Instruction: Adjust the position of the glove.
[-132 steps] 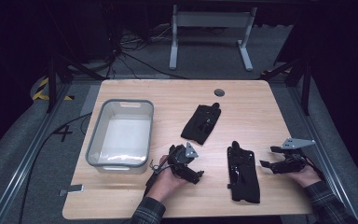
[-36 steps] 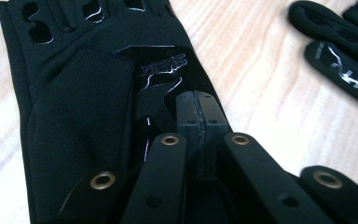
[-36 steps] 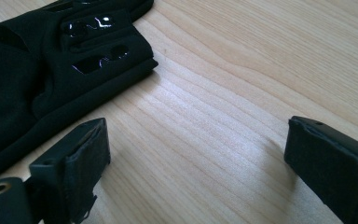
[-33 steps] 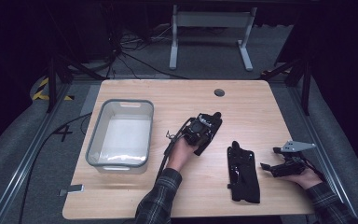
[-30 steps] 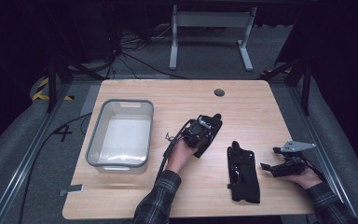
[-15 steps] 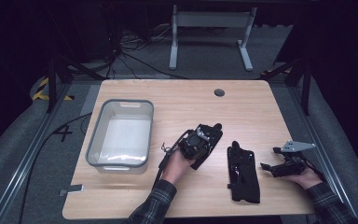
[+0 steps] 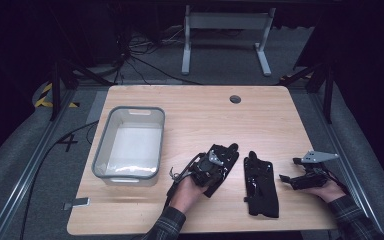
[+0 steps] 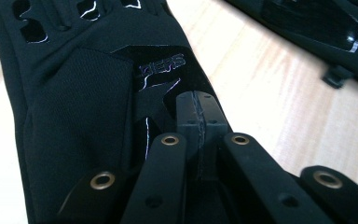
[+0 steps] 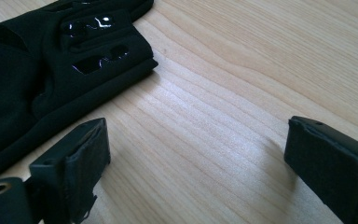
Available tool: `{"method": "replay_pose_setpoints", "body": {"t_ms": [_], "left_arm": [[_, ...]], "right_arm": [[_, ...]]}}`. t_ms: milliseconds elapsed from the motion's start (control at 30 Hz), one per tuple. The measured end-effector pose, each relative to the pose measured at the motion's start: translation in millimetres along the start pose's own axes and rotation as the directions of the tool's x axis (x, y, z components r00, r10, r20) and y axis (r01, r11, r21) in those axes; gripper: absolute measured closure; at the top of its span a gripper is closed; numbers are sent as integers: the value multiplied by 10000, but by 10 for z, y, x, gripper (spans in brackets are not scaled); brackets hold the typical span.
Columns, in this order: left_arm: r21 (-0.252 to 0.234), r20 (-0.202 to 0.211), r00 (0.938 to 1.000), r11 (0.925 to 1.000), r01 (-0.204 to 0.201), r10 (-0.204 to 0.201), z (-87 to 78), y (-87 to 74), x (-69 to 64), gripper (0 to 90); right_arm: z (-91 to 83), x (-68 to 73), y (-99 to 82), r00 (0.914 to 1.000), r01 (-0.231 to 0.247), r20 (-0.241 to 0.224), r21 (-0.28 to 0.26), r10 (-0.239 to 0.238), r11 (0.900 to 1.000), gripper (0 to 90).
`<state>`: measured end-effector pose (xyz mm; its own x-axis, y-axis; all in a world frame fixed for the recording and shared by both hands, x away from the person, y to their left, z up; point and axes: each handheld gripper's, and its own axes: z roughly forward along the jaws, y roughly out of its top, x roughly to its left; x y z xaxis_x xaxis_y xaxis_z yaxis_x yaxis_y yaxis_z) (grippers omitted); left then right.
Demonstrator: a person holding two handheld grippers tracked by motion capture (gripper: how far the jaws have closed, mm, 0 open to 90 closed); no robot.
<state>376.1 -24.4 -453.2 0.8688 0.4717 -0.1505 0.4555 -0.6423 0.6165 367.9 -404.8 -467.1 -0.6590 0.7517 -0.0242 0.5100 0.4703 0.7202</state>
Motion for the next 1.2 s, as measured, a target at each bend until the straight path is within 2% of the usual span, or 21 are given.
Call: {"method": "replay_pose_setpoints", "body": {"t_ms": [67,167,267,367,533,633,800,933,1067,1200], "left_arm": [[-44,28,10000,10000,74,-74,-18,3,-7,896],[-427,-95,9999,9990,94,-98,-108,34,1,893],[-785,-458,9988,9968,131,-167,-229,40,25,894],[-997,-893,9951,9945,331,-421,-337,3,91,895],[-669,-1636,9820,9942,842,-941,-367,-92,196,896],[-216,-1805,9789,9954,938,-961,-303,-115,219,895],[265,-1533,9851,9962,827,-777,-210,-130,183,896],[403,-1381,9892,9977,546,-486,-184,-130,77,897],[413,-999,9944,9984,380,-337,-170,-153,-3,897],[551,-661,9978,9985,47,-11,-163,-167,-98,899]], "right_arm": [[1,-1,1,10000,-3,6,1,3,10000,73],[2,-2,2,10000,-6,6,2,6,10000,73],[2,-3,2,10000,-1,3,4,1,10000,73],[2,-2,3,10000,-7,2,6,7,10000,73],[3,-3,2,10000,-2,-9,-2,2,10000,73],[2,-3,3,10000,-1,1,5,1,10000,73],[3,-3,2,10000,-7,-9,-2,7,10000,73],[2,-3,2,10000,-1,2,3,1,10000,73],[2,-3,2,10000,-4,2,2,4,10000,73],[3,-3,2,10000,-7,-8,0,7,10000,73]]}}
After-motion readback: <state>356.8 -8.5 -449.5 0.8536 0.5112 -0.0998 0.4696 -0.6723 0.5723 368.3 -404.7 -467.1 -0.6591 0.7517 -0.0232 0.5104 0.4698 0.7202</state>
